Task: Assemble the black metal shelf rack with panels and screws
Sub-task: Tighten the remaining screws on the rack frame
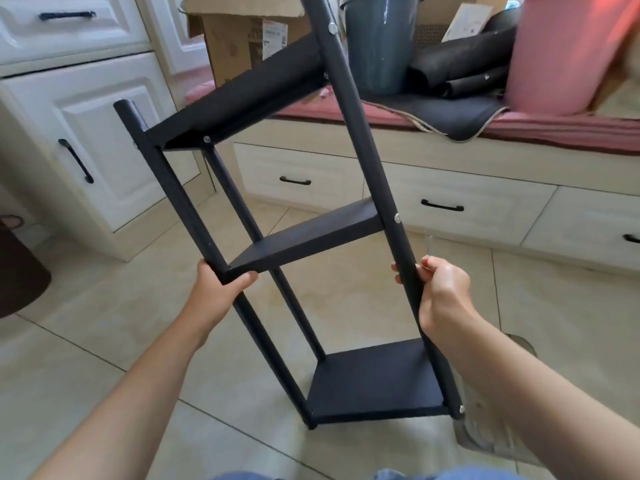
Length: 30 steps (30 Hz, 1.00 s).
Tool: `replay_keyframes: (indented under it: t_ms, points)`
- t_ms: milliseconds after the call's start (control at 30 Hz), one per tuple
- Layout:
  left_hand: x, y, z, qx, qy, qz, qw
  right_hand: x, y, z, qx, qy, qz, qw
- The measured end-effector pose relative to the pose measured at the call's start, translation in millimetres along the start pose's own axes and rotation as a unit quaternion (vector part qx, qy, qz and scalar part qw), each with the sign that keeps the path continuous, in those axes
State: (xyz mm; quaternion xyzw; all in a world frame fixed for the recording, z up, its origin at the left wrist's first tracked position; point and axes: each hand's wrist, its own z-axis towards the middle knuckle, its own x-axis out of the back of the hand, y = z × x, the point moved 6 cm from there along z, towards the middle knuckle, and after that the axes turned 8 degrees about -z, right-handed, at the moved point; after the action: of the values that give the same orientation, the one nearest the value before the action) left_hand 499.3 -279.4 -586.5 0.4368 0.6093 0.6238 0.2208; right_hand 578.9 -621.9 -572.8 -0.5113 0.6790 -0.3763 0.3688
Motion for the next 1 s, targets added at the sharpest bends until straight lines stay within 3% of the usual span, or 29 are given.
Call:
replay_keyframes:
  t_ms: [133, 267, 300, 367, 433, 500, 833, 1000]
  points:
    - [5.6, 12.4, -7.5, 0.013, 0.011, 0.022, 1.000, -5.2, 14.3, -17.3, -0.004, -0.013, 0.040, 0.999]
    - [-0.1, 64.2, -34.3, -0.128, 0.089, 0.098, 0.983, -13.4, 23.8, -28.7, 0.010, -0.024, 0.036, 0.999]
    - [-10.9, 82.9, -44.9, -0.179, 0.078, 0.094, 0.976, -15.7, 25.2, -31.4, 0.018, -0.026, 0.026, 0.999]
    - [-44.9, 118.6, -66.0, -0.242, -0.014, 0.069, 0.968, -19.9, 26.6, -37.4, 0.037, -0.026, 0.009, 0.999]
    - [-81.1, 141.0, -82.6, -0.229, -0.121, 0.032, 0.965, -24.1, 30.0, -43.6, 0.040, -0.028, 0.009, 0.999]
    - [-104.1, 147.1, -94.1, -0.190, -0.168, -0.012, 0.967, -28.4, 36.5, -49.9, 0.036, -0.035, 0.009, 0.999]
    - [-85.0, 122.0, -104.5, -0.233, -0.115, -0.035, 0.965, -41.9, 49.7, -68.3, 0.016, -0.126, 0.046, 0.991]
    - [-78.1, 119.7, -100.9, -0.257, -0.131, -0.020, 0.957, -42.3, 50.1, -76.2, 0.011, -0.193, 0.036, 0.980]
